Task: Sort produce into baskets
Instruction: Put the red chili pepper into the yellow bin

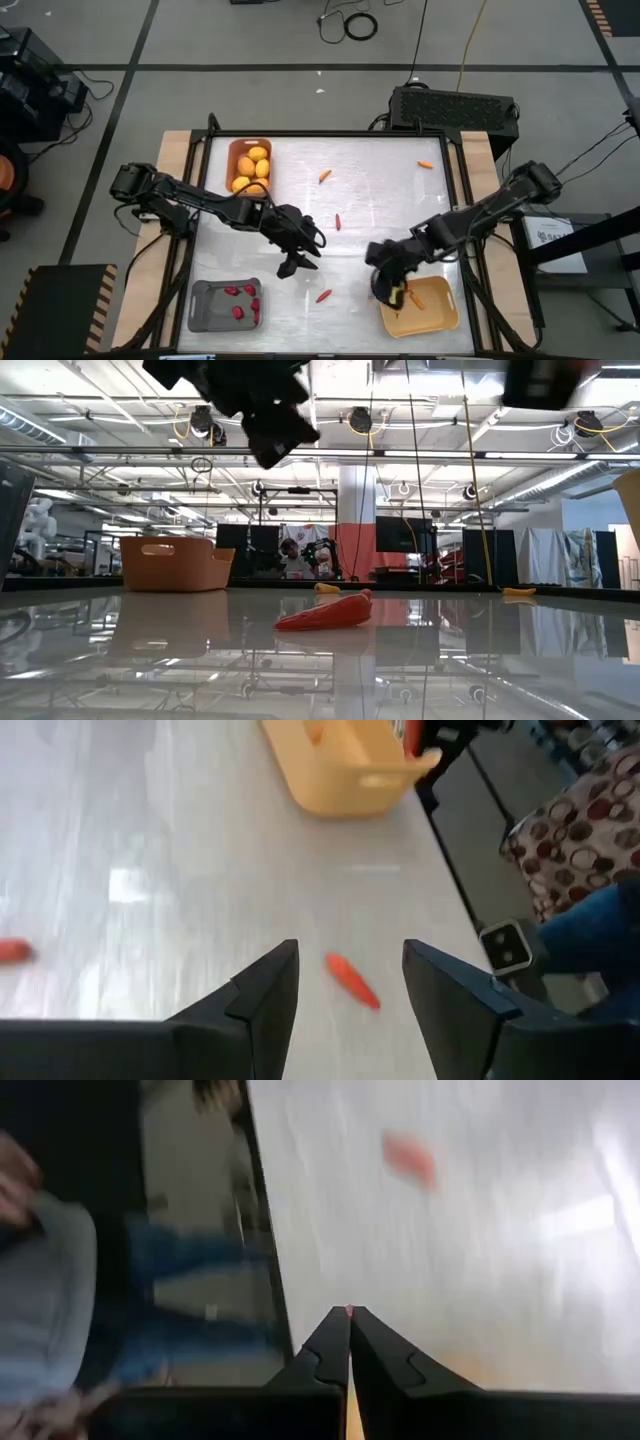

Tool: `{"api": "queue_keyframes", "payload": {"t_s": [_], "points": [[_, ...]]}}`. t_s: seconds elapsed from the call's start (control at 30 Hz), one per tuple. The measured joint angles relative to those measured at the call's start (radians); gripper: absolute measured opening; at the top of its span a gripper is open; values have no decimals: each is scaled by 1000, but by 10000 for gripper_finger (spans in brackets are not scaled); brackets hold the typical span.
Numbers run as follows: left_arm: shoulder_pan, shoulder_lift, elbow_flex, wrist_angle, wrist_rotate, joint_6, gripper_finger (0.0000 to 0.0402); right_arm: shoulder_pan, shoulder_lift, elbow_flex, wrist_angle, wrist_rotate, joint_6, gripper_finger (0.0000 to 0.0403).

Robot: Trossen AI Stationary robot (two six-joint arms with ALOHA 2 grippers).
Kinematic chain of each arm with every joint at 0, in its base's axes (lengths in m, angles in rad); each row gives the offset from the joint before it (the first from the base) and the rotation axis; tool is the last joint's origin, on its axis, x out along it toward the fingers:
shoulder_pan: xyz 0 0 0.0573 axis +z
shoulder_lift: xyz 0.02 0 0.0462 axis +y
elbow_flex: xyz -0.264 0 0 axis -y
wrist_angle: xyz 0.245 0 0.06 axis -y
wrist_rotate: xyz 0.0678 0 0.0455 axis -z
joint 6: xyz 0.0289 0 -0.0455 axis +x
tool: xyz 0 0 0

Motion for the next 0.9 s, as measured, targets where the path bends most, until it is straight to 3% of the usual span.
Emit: {"api": "queue_keyframes", "payload": {"t_s": [0.2,0.5,0.6,0.77,0.9], "points": [[0,0,0,-84,-42,0,187,99,-10,0,-227,-87,207,0],[0,0,0,-199,-149,0,187,203,-10,0,-305,-95,393,4],[0,0,0,-202,-154,0,187,208,-10,0,-345,-82,441,18],[0,0,0,-204,-277,-61,187,208,-10,0,-368,-12,476,53],[0,0,0,-218,-299,-87,187,208,-10,0,-370,-10,476,90]]}}
